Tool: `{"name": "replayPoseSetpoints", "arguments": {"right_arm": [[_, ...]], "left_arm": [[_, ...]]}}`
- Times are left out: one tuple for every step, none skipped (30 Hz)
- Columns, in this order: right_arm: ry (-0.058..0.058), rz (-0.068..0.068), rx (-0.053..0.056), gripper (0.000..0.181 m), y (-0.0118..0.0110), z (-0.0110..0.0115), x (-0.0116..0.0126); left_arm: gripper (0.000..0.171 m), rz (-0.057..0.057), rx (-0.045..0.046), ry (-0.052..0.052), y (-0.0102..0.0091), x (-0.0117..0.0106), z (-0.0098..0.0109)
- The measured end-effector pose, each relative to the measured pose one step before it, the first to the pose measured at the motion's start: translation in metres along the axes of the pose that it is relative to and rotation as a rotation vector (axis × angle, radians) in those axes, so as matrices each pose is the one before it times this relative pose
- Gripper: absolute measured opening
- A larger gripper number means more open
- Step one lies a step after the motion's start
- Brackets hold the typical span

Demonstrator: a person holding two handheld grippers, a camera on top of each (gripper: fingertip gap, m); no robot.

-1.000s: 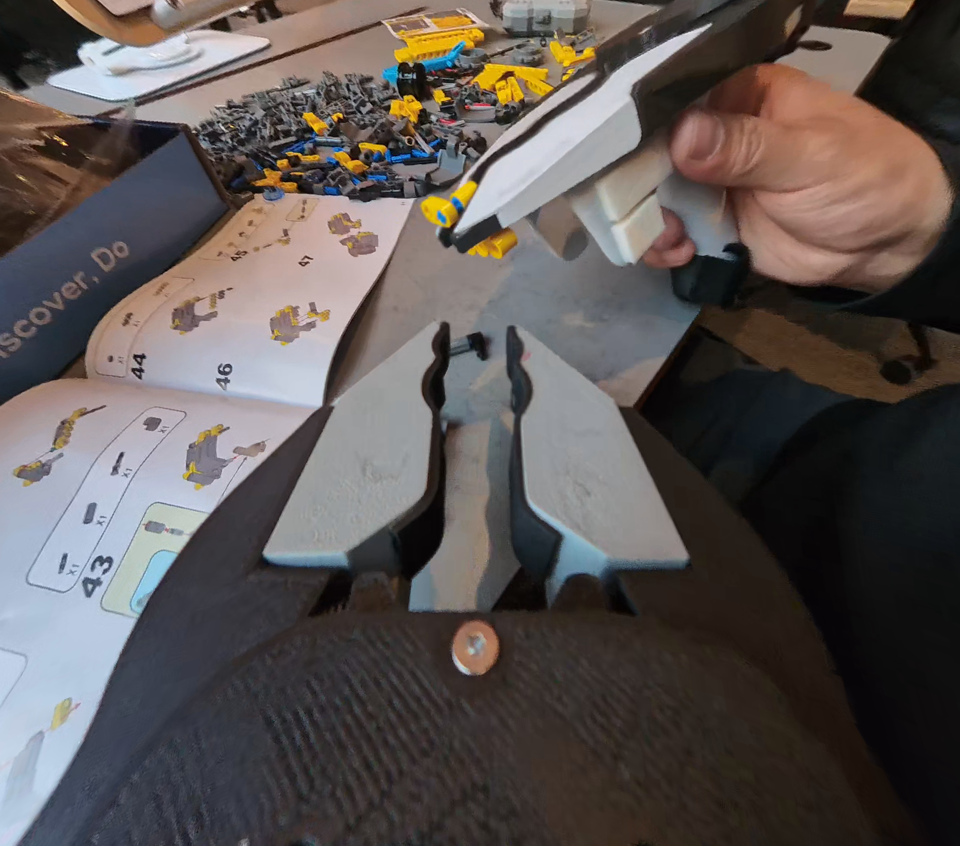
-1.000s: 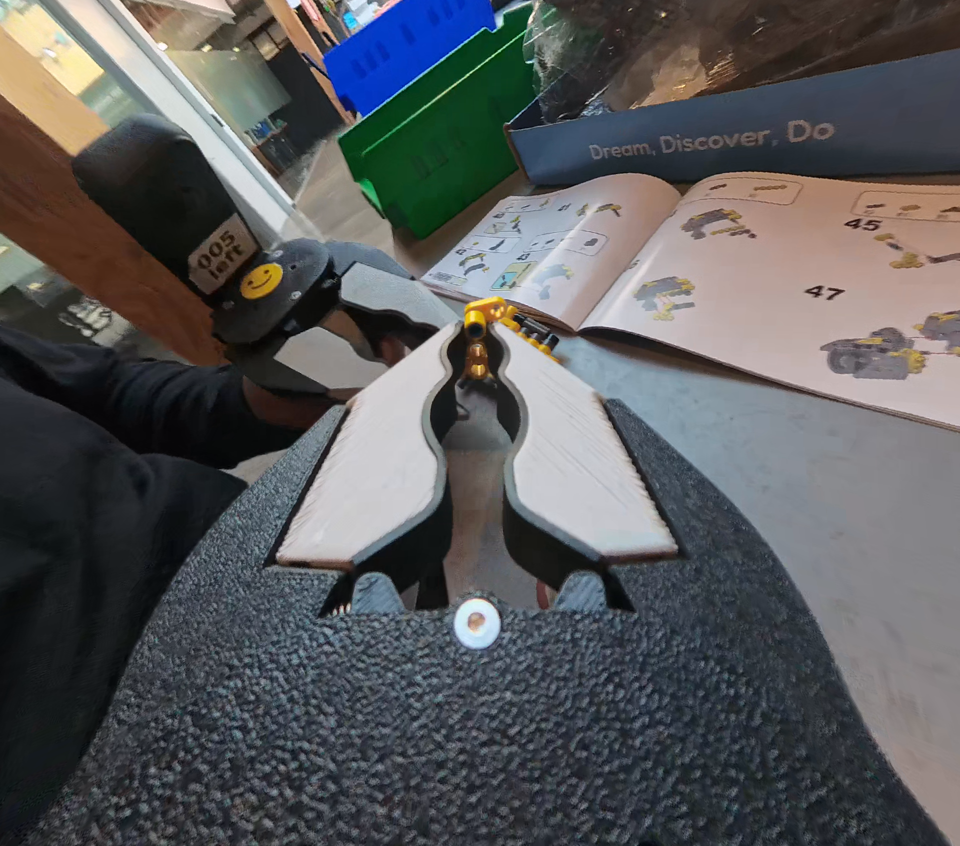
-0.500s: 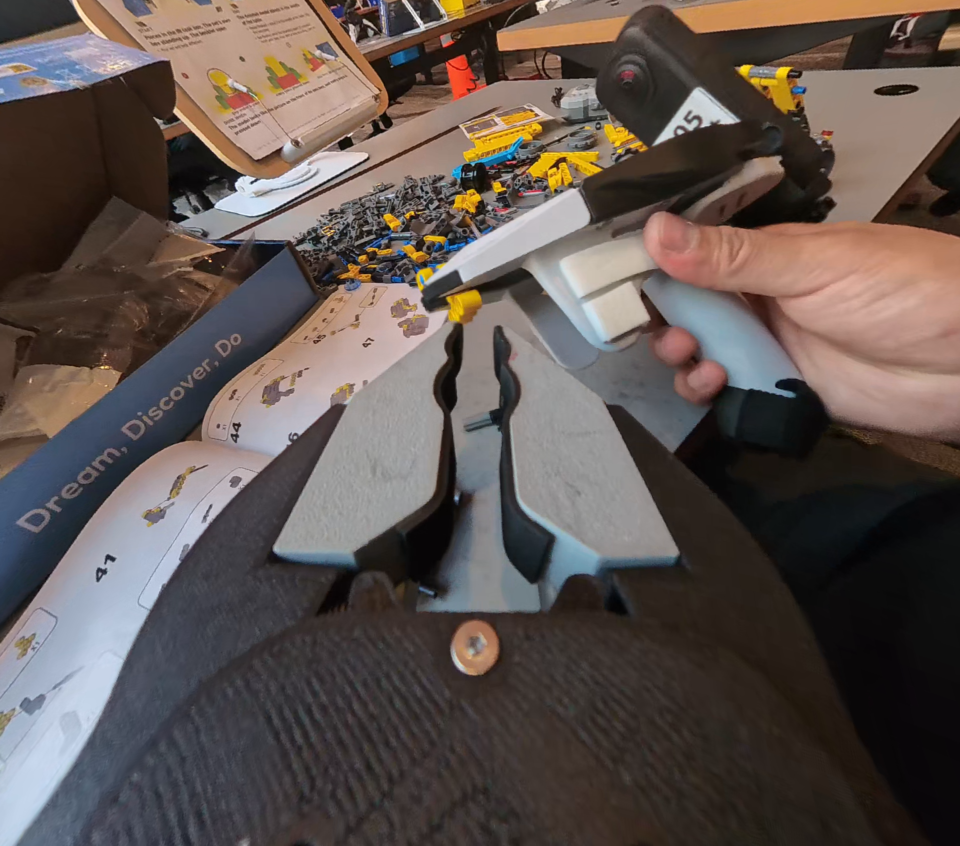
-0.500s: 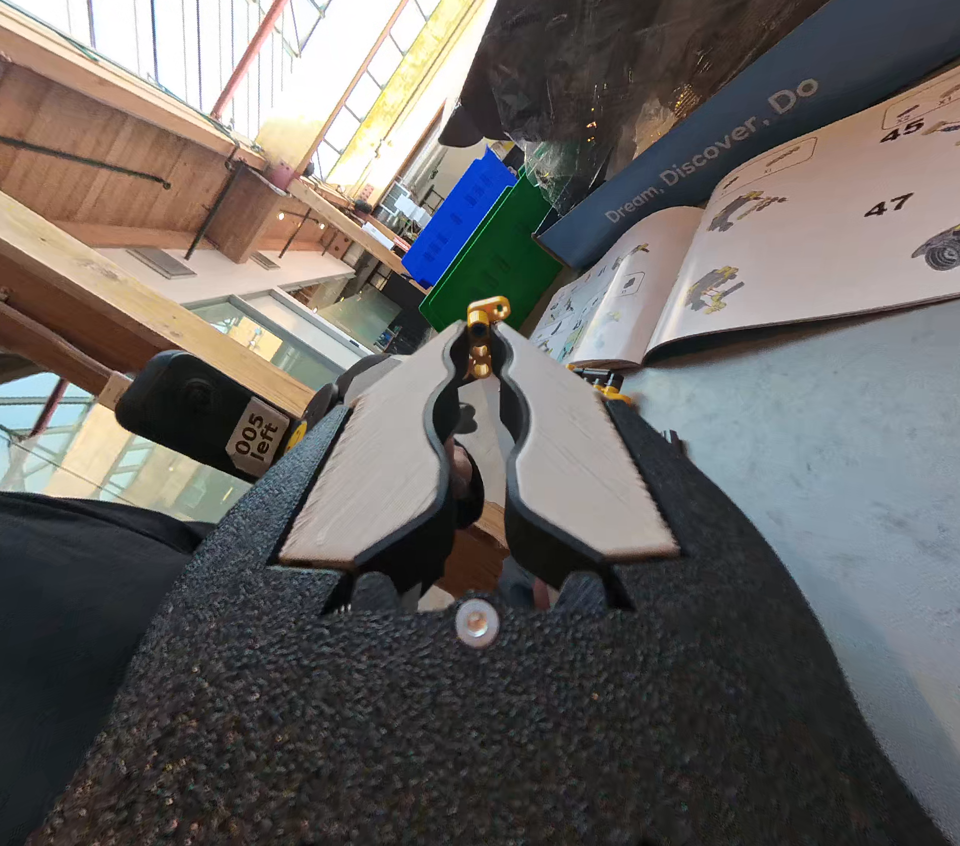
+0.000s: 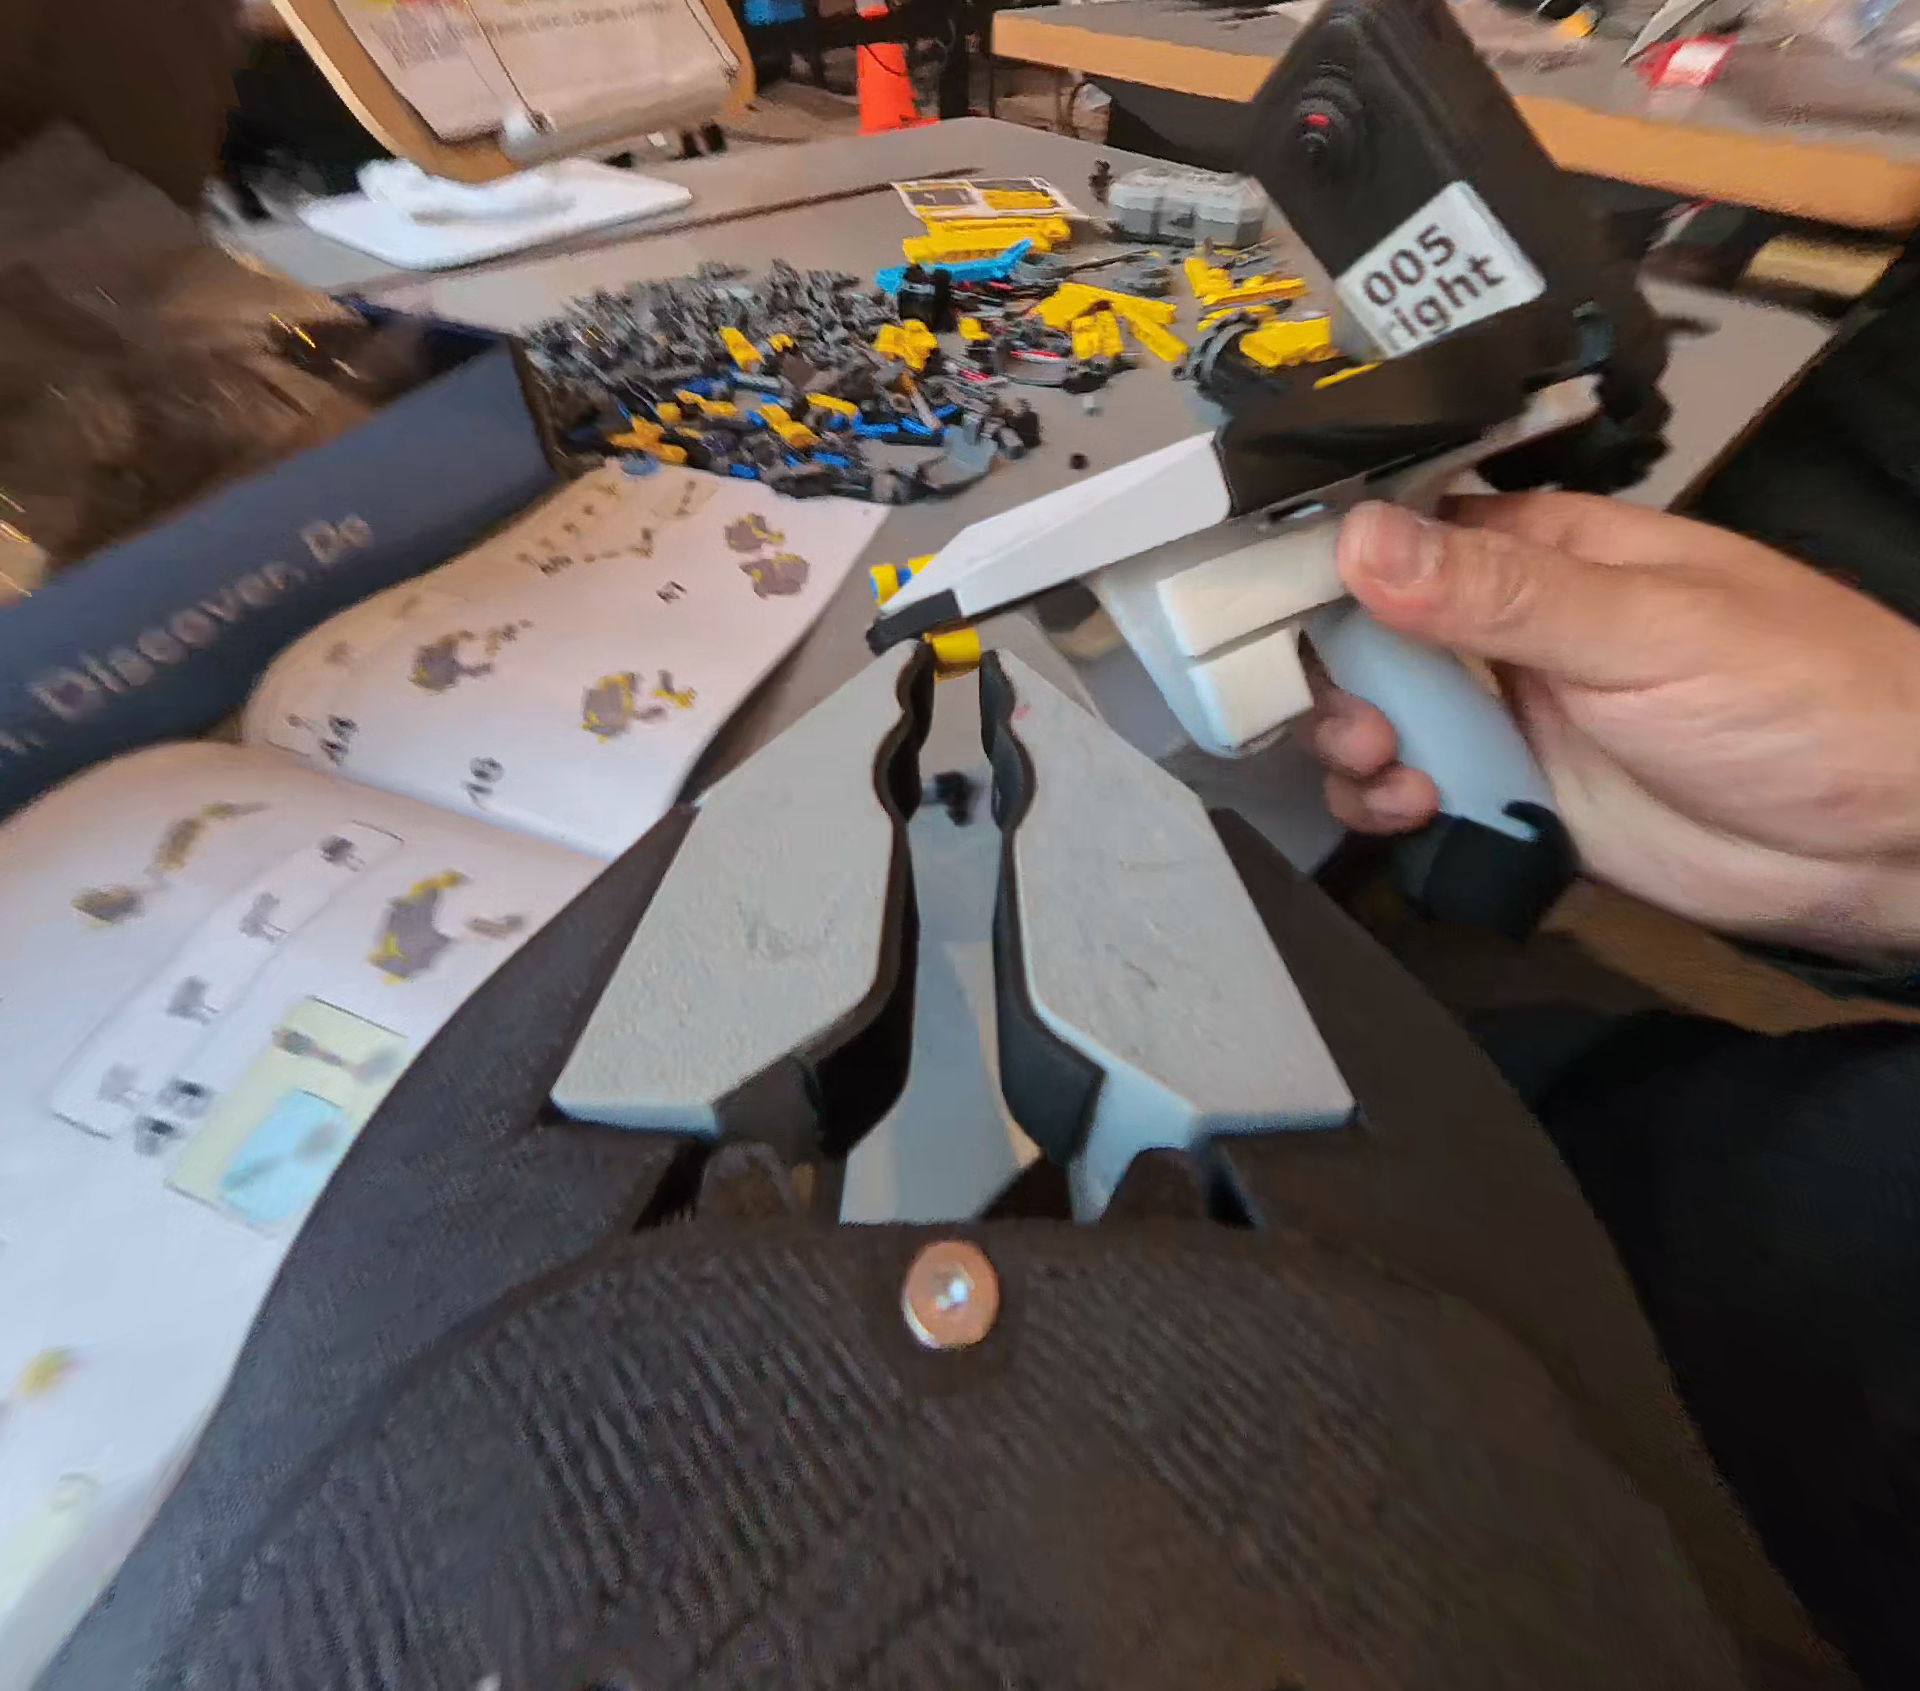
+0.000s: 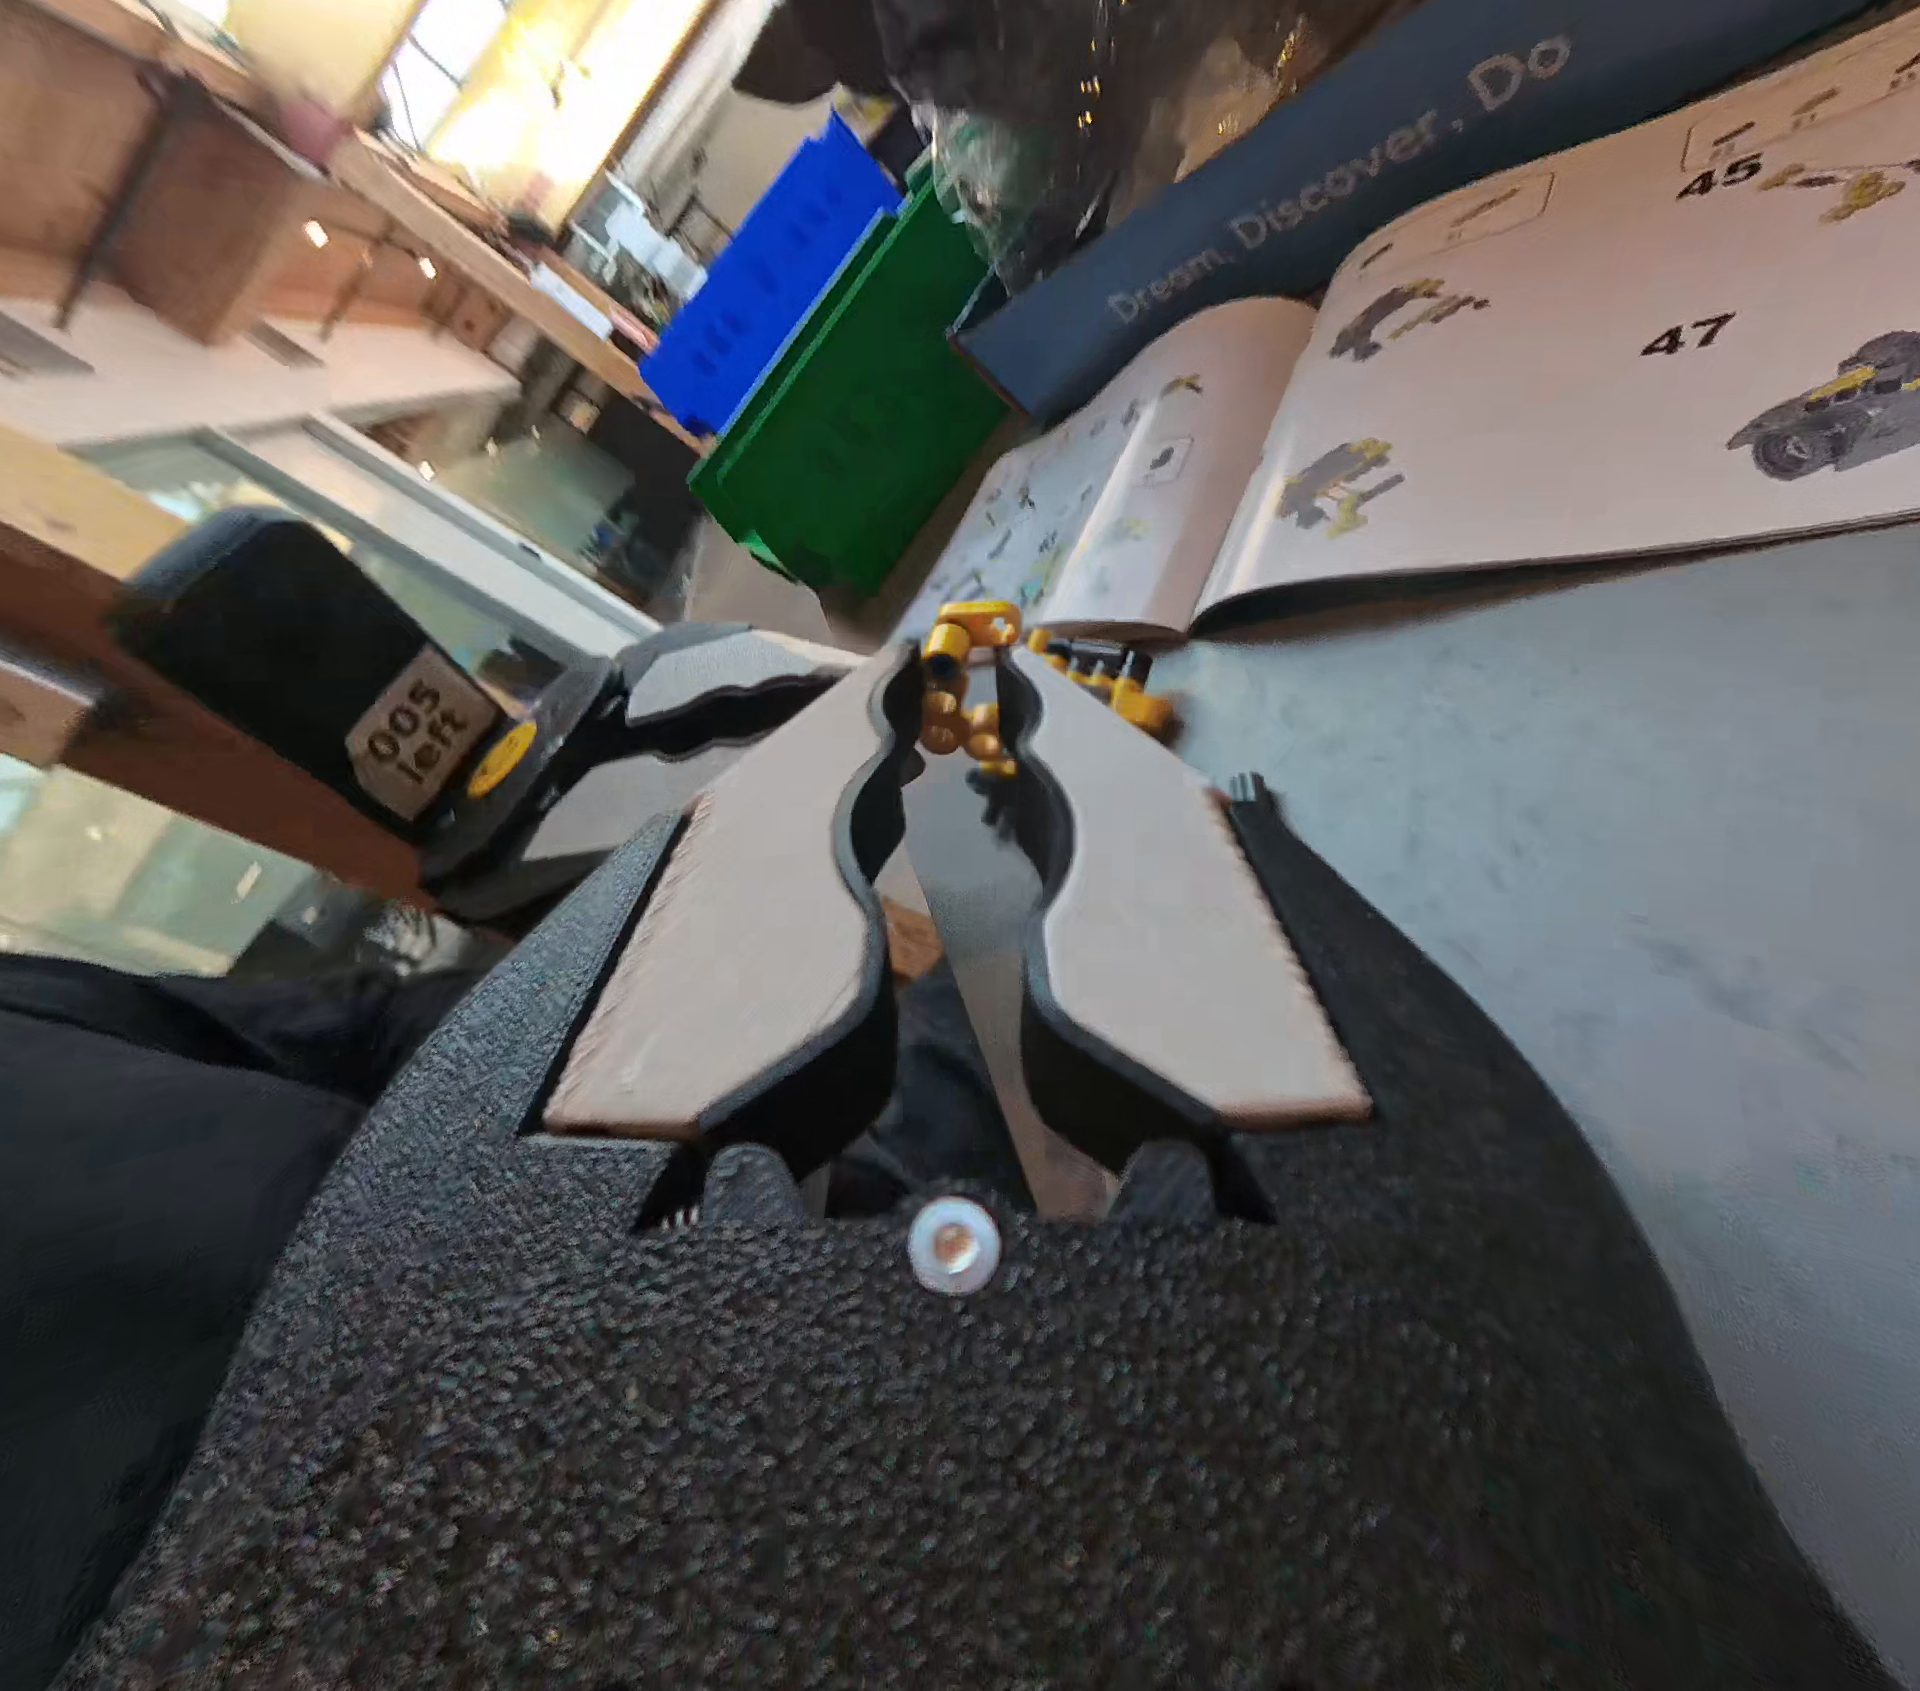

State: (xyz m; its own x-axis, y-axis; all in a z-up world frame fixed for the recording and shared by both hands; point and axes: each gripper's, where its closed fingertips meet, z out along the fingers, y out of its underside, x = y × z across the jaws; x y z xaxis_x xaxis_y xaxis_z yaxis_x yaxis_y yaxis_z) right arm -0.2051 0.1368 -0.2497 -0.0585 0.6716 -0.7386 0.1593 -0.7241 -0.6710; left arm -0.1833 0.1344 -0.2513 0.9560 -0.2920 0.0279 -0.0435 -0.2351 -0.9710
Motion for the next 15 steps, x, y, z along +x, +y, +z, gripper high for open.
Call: {"name": "replayPoseSetpoints", "arguments": {"right_arm": [[0.0069,-0.0328,-0.0562,0.013,0.00548,-0.00199,0.00167],[0.0064,-0.0391,-0.0628,0.016,0.00700,-0.00235,0.00174],[0.0135,-0.0398,-0.0641,0.018,0.00737,-0.00286,0.00256],[0.0102,-0.0444,-0.0583,0.019,0.00662,-0.00293,0.00188],[0.0043,-0.0375,-0.0522,0.019,0.00582,-0.00229,0.00120],[0.0203,-0.0155,-0.0361,0.028,0.00338,-0.00207,0.00379],[0.0215,-0.0008,-0.0172,0.035,0.00084,-0.00158,0.00421],[-0.0085,0.0118,-0.0061,0.035,-0.00022,-0.00063,-0.00052],[-0.0255,0.0227,-0.0017,0.037,-0.00062,-0.00038,-0.00350],[-0.0119,0.0068,-0.0023,0.038,-0.00063,-0.00105,-0.00184],[0.0182,-0.0297,-0.0075,0.037,-0.00083,-0.00243,0.00240],[0.0407,-0.0594,-0.0177,0.037,-0.00106,-0.00404,0.00628],[0.0373,-0.0753,-0.0298,0.035,-0.00094,-0.00433,0.00681],[0.0158,-0.0850,-0.0452,0.032,0.00079,-0.00304,0.00490],[0.0150,-0.0837,-0.0541,0.033,0.00274,-0.00136,0.00576]], "left_arm": [[0.006,-0.0733,0.00071,0.0400,0.00374,0.00349,-0.00191],[0.006,-0.0654,-0.01031,0.0418,0.00509,0.00429,-0.00149],[0.006,-0.0501,-0.02370,0.0390,0.00692,0.00469,-0.00002],[0.006,-0.0378,-0.01878,0.0303,0.00655,0.00369,0.00060],[0.006,-0.0282,-0.01145,0.0046,0.00542,-0.00087,-0.00025],[0.006,-0.0215,-0.00347,0.0041,0.00394,-0.00214,-0.00014],[0.006,-0.0275,-0.00214,-0.0184,0.00327,-0.00668,-0.00003],[0.006,-0.0327,0.00933,0.0006,0.00035,-0.00440,-0.00032],[0.006,-0.0344,0.00866,0.0072,-0.00046,-0.00292,-0.00053],[0.006,-0.0296,0.00742,0.0123,-0.00038,-0.00125,-0.00061],[0.006,-0.0301,0.00448,0.0182,0.00041,0.00025,-0.00088],[0.006,-0.0341,-0.00192,0.0198,0.00197,0.00076,-0.00138],[0.006,-0.0270,-0.00179,0.0102,0.00281,-0.00040,-0.00209],[0.006,-0.0138,0.00306,0.0066,0.00237,-0.00038,-0.00284],[0.006,-0.0085,-0.00276,-0.0038,0.00285,-0.00146,-0.00302]]}}
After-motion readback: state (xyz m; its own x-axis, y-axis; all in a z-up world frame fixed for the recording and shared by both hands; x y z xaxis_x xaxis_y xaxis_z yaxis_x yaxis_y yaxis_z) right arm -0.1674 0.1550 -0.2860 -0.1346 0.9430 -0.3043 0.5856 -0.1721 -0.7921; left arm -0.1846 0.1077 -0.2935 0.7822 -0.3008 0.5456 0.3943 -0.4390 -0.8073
